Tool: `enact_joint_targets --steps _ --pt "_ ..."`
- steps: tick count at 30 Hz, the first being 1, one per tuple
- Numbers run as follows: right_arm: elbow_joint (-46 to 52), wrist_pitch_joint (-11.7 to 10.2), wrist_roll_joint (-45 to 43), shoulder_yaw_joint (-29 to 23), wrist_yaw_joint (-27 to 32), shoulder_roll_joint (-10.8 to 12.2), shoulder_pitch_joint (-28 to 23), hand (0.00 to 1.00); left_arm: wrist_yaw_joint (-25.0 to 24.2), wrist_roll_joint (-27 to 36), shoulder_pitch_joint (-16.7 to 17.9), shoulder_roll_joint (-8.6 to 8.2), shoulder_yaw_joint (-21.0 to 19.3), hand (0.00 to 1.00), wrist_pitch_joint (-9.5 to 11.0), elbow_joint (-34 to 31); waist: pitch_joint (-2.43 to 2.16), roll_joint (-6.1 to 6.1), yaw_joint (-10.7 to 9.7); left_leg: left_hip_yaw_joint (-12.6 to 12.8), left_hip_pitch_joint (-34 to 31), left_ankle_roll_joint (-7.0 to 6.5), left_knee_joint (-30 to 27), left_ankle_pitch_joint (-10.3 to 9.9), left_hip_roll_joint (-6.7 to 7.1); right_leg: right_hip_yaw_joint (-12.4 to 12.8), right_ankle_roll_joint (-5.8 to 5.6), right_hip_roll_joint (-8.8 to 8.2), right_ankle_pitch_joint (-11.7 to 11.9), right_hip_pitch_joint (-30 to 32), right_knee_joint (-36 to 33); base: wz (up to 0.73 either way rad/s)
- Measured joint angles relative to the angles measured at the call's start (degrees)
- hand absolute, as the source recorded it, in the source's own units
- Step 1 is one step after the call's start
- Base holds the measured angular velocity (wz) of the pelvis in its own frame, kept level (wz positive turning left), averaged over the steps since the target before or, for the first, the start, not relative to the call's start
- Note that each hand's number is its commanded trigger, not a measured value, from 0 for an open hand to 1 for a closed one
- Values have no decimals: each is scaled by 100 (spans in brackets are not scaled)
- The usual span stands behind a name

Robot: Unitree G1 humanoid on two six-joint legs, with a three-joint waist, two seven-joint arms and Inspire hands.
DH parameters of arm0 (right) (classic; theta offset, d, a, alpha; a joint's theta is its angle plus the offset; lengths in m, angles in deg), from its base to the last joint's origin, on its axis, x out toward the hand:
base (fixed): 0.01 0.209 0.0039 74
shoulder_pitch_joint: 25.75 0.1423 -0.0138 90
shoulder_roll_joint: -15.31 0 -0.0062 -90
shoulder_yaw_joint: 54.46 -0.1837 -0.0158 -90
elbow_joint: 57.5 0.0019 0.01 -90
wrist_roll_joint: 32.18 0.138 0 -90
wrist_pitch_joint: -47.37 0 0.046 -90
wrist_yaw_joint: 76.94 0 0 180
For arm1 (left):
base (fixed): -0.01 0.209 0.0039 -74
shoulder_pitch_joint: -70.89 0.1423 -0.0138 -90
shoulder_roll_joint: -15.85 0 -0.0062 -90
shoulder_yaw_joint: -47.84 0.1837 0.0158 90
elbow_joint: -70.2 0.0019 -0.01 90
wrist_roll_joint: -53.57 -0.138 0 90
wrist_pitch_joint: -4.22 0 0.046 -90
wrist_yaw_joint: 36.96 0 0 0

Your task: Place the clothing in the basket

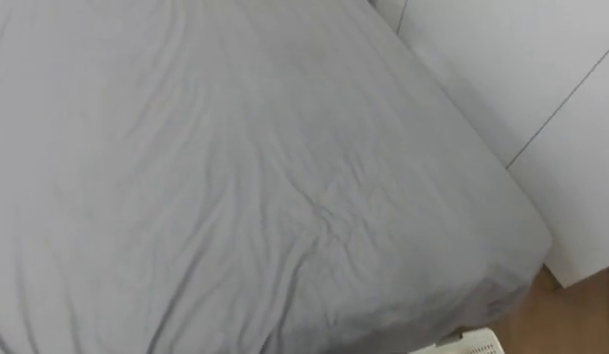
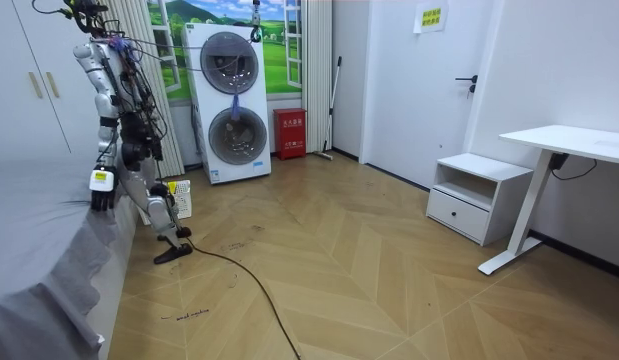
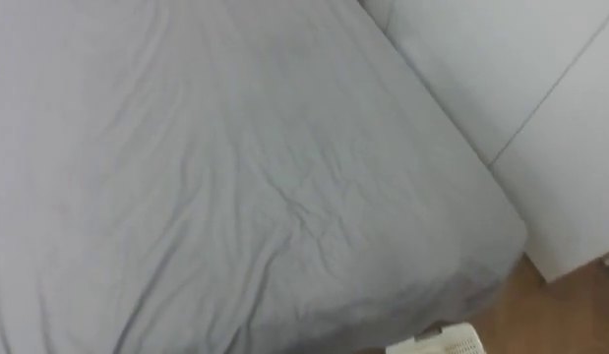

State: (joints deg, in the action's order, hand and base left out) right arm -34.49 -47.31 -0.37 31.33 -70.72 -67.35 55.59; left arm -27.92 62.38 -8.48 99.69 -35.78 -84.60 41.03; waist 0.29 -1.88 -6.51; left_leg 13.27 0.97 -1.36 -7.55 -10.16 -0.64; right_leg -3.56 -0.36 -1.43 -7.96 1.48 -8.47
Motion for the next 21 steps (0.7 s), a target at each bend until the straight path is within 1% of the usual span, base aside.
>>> enact_joint_targets --steps 1,3,4,5,7,8,9,12,14,18,21 --pt "-23 13 -53 73 -62 22 -4 0 0 0 -12 -13 -11 0 11 0 6 -3 39 -7 15 0 -2 0 4 -4 -2 -3 -1 -20 1 13" --pt "-129 94 -289 299 -292 51 95 0 0 -36 -78 -105 -73 0 63 54 18 14 98 -146 77 -15 0 -10 31 -131 -31 -40 -24 -151 59 25" --pt "-161 103 -338 323 -348 56 113 0 0 -64 -103 -134 -79 0 86 111 15 21 129 -185 87 -21 0 -14 30 -142 -38 -45 -29 -186 76 28" --pt "-215 109 -414 393 -425 66 150 0 0 -87 -130 -178 -93 0 92 131 27 37 196 -252 124 -33 3 -22 35 -178 -46 -53 -35 -246 78 22" --pt "-224 118 -625 501 -534 77 219 0 0 -262 -124 -232 -177 0 143 124 20 45 251 -332 128 -42 2 -32 51 -292 -52 -69 -52 -297 76 25" --pt "-225 117 -751 551 -623 94 246 0 0 -405 -129 -253 -234 0 172 112 20 44 259 -426 123 -45 1 -34 61 -363 -54 -83 -64 -325 81 31" --pt "-227 119 -822 589 -670 122 264 0 0 -551 -139 -281 -320 0 186 105 17 41 296 -484 126 -45 -11 -33 102 -441 -54 -97 -73 -343 82 28" --pt "-257 180 -1001 756 -802 146 354 0 0 -684 -163 -373 -455 0 192 104 5 59 424 -565 118 -47 -28 -31 115 -467 -53 -109 -76 -363 69 13" --pt "-292 220 -1135 808 -842 177 427 0 0 -731 -190 -401 -470 0 192 104 1 64 528 -579 119 -48 -42 -30 119 -520 -53 -118 -76 -378 67 5" --pt "-403 306 -1336 809 -896 239 556 0 0 -972 -236 -456 -602 0 189 109 2 61 566 -725 134 -49 -73 -31 139 -642 -63 -144 -82 -468 67 19" --pt "-434 350 -1415 894 -895 257 629 0 0 -1098 -244 -466 -631 0 178 115 5 62 598 -734 129 -49 -74 -31 138 -679 -62 -143 -82 -475 67 2"
